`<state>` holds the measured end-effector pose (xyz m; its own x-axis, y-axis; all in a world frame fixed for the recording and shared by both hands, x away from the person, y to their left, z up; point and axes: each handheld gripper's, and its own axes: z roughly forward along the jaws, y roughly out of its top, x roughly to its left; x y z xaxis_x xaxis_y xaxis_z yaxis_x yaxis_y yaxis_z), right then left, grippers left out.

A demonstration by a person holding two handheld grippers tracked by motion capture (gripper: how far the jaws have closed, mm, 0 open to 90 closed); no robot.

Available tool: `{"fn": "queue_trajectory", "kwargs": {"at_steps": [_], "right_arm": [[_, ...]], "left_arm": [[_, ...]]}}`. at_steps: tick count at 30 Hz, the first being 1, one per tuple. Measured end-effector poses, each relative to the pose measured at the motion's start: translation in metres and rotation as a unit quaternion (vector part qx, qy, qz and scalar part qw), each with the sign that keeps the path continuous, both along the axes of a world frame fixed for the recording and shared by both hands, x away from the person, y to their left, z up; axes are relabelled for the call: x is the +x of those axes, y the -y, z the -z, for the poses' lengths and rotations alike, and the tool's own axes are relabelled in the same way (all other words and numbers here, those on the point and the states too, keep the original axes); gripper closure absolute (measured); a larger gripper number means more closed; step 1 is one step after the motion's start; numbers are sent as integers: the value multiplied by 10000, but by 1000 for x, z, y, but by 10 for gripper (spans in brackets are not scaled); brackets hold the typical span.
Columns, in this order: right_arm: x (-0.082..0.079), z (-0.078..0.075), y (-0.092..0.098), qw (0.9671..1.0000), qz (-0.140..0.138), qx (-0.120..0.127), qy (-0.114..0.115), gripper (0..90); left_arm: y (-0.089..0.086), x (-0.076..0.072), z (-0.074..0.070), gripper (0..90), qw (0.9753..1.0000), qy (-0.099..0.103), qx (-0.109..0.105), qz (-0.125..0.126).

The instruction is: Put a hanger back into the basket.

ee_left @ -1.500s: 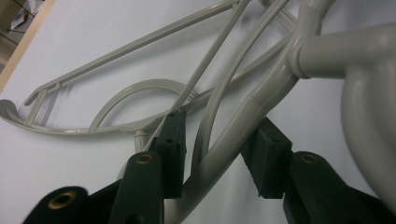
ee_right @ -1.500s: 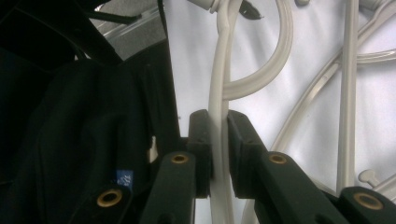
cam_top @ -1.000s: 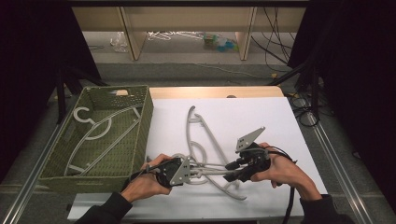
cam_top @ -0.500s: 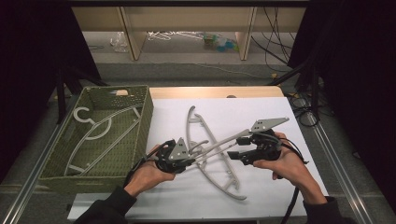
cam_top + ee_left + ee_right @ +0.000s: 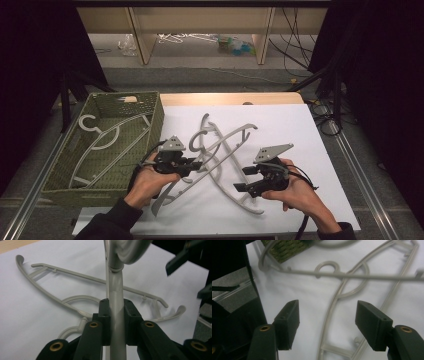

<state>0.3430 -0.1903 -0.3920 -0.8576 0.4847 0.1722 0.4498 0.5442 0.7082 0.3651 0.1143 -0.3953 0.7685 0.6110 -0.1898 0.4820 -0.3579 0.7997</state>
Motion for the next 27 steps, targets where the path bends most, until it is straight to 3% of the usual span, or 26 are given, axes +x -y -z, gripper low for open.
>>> {"fn": "queue_trajectory", "kwargs": {"at_steps": [2, 6, 7, 8, 11, 16, 20, 21, 23, 24, 27], "right_arm": [[-4, 10, 1, 9999, -2, -43, -101, 357], [-5, 20, 2, 9997, -1, -94, -232, 348], [-5, 25, 2, 9995, 44, -141, -270, 332], [-5, 26, 2, 9995, 54, -145, -286, 322], [-5, 28, 1, 9994, 41, -154, -301, 313], [-7, 28, 1, 9993, 111, -125, -320, 283], [-7, 30, 0, 9994, 130, -120, -304, 275], [-7, 30, 0, 9994, 117, -134, -297, 275], [-7, 31, 0, 9994, 91, -151, -300, 275], [-8, 32, 0, 9992, 106, -155, -354, 275], [-7, 35, 1, 9991, 91, -171, -376, 275]], "left_arm": [[-9, -1, -6, 787, 9994, -74, -313, -126], [-19, -3, -12, 787, 9984, -89, -539, -178], [-26, -5, -16, 787, 9959, -166, -844, -269], [-29, -6, -19, 788, 9949, -192, -941, -306], [-37, -12, -28, 788, 9927, -162, -1110, -443], [-49, -23, -47, 788, 9898, -163, -1349, -438], [-60, -26, -58, 788, 9889, -74, -1397, -507], [-68, -28, -65, 788, 9869, -129, -1510, -557], [-72, -29, -69, 788, 9857, -156, -1582, -566], [-81, -30, -78, 788, 9849, -109, -1626, -590], [-91, -30, -88, 788, 9854, -16, -1571, -655]]}}
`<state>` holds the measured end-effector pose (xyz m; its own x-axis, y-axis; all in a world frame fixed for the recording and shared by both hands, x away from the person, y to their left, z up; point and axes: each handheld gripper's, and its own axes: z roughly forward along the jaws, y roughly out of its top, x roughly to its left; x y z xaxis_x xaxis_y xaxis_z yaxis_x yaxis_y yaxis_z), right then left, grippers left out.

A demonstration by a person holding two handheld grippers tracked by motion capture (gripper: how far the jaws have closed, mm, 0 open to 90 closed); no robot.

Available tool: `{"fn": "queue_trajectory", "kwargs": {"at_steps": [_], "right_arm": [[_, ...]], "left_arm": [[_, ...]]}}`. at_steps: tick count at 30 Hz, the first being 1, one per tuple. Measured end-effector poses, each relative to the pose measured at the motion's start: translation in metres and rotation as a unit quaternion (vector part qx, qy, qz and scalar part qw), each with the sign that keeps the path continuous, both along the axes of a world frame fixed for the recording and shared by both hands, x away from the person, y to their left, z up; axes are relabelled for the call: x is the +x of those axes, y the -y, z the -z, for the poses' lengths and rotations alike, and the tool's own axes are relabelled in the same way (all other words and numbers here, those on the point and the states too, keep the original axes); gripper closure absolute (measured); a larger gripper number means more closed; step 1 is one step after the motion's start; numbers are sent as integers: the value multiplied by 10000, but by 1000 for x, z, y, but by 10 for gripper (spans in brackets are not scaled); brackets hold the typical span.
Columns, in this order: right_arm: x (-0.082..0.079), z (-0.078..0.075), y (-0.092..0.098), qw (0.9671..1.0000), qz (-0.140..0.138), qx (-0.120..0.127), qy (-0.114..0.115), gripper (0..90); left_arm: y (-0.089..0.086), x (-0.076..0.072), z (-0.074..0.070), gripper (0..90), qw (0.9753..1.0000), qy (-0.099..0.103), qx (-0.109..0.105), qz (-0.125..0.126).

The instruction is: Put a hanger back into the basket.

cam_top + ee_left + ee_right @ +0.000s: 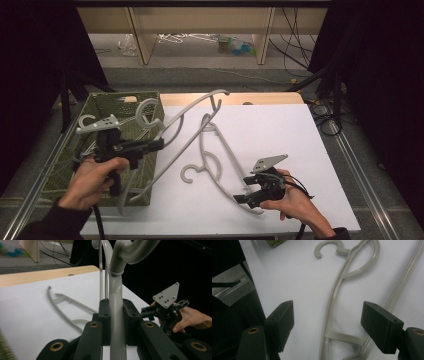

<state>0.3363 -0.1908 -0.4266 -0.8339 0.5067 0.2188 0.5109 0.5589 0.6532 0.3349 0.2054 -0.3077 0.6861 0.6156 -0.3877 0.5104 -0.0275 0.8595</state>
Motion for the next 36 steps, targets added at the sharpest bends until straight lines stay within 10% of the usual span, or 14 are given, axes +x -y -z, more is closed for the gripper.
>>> {"fn": "queue_trajectory", "kwargs": {"at_steps": [9, 19, 36], "right_arm": [[1, 2, -1, 10000, -8, -32, -34, 279], [1, 4, 0, 9999, -20, -80, -85, 284], [2, 7, 0, 9998, -69, -125, -139, 284]], "left_arm": [[-46, 11, -25, 788, 9979, 47, 400, -517], [-98, 30, -26, 789, 9886, -71, 867, -1226], [-141, 62, -7, 788, 9784, -125, 1613, -1288]]}}
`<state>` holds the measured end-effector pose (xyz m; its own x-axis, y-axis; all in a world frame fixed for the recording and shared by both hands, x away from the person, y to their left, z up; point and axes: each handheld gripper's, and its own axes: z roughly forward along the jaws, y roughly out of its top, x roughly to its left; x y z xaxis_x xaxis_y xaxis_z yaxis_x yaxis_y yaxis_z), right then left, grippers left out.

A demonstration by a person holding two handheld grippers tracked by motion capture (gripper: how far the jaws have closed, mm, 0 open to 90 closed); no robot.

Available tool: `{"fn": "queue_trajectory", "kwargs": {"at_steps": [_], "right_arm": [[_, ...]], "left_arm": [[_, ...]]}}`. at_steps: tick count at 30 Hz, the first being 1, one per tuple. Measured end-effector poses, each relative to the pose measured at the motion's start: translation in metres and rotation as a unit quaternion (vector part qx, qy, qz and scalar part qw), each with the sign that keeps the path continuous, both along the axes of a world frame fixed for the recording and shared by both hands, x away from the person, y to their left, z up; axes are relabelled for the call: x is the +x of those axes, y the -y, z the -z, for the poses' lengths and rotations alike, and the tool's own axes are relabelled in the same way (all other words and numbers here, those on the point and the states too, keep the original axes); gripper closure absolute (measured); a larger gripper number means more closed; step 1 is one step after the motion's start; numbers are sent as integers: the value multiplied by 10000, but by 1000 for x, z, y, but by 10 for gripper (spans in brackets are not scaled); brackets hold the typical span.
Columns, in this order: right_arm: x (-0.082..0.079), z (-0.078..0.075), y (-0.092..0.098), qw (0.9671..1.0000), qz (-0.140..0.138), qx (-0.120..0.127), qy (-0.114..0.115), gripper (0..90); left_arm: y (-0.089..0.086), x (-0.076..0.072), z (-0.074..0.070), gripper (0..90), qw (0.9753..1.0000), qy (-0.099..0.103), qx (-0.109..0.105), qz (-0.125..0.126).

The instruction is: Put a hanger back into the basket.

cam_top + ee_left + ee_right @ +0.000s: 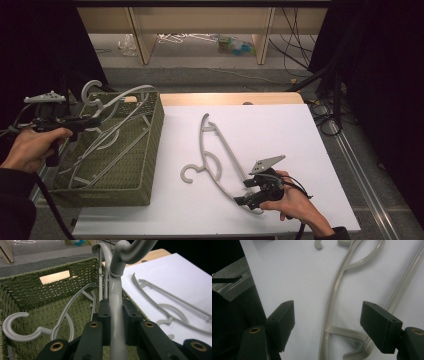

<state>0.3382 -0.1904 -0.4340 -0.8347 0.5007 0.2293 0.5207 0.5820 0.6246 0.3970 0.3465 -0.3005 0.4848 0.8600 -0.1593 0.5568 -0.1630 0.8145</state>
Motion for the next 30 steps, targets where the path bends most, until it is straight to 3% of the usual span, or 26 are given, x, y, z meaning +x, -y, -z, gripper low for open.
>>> {"fn": "queue_trajectory", "kwargs": {"at_steps": [9, 15, 23, 30], "right_arm": [[0, 1, 1, 10000, 23, -9, -35, 285], [1, 2, 0, 10000, -31, -9, 5, 285], [1, 2, 0, 10000, -24, -35, -49, 286], [1, 3, 0, 10000, -51, -51, -36, 286]], "left_arm": [[-4, 12, 15, 788, 9991, -177, 370, 134], [-6, 23, 21, 788, 9962, -347, 723, 347], [-6, 33, 35, 787, 9964, -404, 690, 289], [-6, 39, 53, 787, 9932, -578, 938, 375]]}}
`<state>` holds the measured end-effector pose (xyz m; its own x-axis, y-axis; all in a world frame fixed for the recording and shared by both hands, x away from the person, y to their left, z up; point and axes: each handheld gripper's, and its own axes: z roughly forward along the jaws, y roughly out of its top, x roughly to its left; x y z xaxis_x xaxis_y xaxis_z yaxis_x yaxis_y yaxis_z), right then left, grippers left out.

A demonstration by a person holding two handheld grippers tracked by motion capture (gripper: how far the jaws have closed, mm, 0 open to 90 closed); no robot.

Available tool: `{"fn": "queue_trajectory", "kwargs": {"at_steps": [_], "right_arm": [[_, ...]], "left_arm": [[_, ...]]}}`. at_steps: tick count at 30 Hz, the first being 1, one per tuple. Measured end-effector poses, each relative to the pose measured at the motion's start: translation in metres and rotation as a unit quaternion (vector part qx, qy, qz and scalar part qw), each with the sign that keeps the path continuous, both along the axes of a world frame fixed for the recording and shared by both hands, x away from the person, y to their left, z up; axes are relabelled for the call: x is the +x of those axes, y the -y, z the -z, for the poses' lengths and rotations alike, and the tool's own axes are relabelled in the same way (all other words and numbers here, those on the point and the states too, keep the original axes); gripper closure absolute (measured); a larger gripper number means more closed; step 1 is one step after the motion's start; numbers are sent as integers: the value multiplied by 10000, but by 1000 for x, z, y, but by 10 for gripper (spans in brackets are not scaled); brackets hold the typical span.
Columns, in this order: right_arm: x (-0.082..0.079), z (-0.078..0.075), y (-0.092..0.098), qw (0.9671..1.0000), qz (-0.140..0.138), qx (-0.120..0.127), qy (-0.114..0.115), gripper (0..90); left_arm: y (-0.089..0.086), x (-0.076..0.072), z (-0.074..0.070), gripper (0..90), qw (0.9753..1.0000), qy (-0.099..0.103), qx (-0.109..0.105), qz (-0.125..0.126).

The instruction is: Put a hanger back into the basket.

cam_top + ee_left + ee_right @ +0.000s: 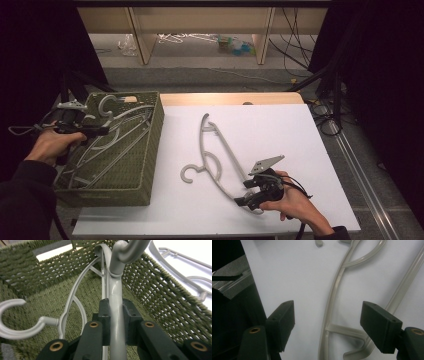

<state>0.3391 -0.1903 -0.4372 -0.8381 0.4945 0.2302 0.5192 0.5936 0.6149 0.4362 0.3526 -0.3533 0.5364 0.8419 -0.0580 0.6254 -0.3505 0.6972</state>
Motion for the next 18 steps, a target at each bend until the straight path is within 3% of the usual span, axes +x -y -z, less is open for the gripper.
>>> {"fn": "queue_trajectory", "kwargs": {"at_steps": [4, 9, 10, 12, 15, 18], "right_arm": [[0, 0, -1, 10000, -3, 7, -24, 286], [-1, 0, -1, 10000, 5, 13, -7, 288], [-1, 0, -1, 10000, -13, 13, 13, 288], [0, 0, -1, 10000, -47, -5, 34, 288], [0, 0, -2, 10000, -60, -10, 29, 288], [0, 1, -2, 10000, -63, -22, -14, 288]], "left_arm": [[3, 1, 9, 787, 9999, -107, -73, -57], [-1, 0, 21, 784, 9988, -289, -208, -328], [-3, 0, 24, 782, 9982, -318, -303, -419], [-8, 0, 33, 776, 9968, -503, -259, -569], [-10, 0, 39, 773, 9956, -579, -136, -725], [-16, 1, 46, 770, 9931, -574, -211, -1001]]}}
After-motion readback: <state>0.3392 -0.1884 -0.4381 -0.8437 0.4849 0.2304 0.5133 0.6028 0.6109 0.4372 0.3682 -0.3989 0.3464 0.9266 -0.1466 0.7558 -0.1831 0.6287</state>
